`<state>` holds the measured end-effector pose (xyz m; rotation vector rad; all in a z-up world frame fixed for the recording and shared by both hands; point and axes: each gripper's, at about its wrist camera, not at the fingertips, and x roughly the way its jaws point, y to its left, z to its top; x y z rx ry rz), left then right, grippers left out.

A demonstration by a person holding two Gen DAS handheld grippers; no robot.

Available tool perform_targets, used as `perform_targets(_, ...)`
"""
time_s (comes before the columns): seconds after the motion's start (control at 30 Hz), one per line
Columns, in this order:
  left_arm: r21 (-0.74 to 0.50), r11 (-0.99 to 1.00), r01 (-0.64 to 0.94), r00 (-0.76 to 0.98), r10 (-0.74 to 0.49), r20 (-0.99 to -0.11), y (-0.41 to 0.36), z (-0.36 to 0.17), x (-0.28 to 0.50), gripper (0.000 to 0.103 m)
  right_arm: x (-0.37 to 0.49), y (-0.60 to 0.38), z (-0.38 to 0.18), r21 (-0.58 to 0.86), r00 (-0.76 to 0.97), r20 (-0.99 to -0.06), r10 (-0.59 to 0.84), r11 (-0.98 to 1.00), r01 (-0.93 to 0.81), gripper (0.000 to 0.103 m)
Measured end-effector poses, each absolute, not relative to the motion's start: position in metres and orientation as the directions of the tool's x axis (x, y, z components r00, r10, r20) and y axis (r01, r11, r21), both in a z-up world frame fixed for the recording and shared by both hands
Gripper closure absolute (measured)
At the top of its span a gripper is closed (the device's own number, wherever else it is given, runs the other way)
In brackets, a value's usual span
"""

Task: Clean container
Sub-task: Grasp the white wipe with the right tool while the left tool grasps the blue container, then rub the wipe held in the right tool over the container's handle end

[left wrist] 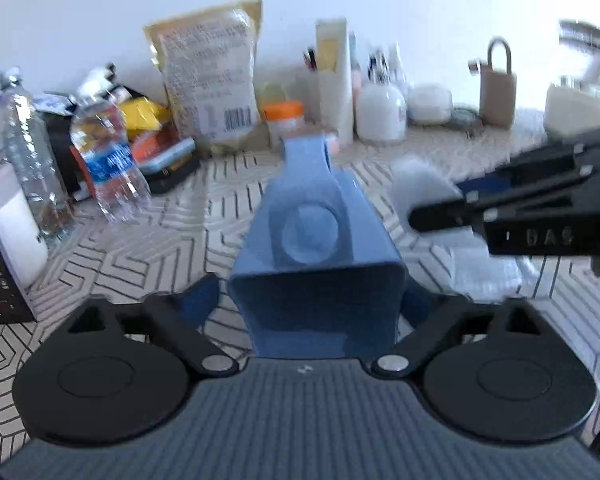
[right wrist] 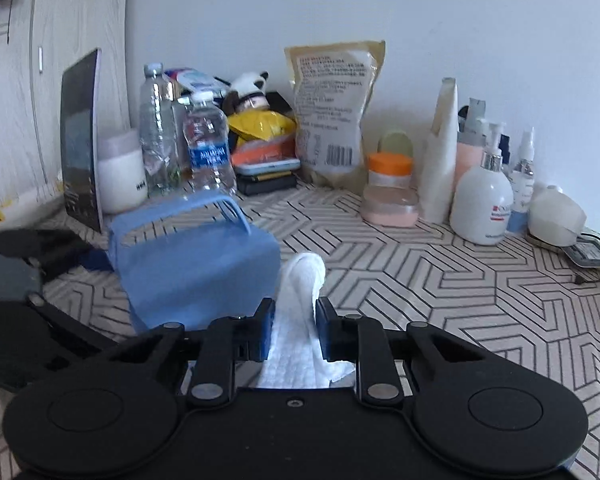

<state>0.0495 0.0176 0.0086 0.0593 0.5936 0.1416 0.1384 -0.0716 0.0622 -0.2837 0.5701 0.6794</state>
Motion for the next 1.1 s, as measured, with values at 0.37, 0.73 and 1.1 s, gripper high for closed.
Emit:
perform_targets(0.37, 0.089, 0.995, -0.038, 0.83, 0.081, -0.552, 0.013, 0.008, 0.041, 0.029, 0.139, -0.08, 0.068, 0.029, 0.613, -0.51, 0.603, 0.724, -0.689, 0.077)
perform_targets(0.73, 0.127, 0.992, -0.001, 0.844, 0.069, -0.532, 0.003, 0.007, 0.031, 0.029, 0.133, -0.085, 0.071, 0.073, 0.591, -0.472, 0.655, 0.697, -0.714, 0.074)
perform_targets(1.1, 0.12, 0.993, 0.001, 0.844, 0.064, -0.533, 0.004, 0.008, 0.031, 0.029, 0.136, -0.088, 0.068, 0.181, 0.512, -0.455, 0.729, 0.638, -0.748, 0.072)
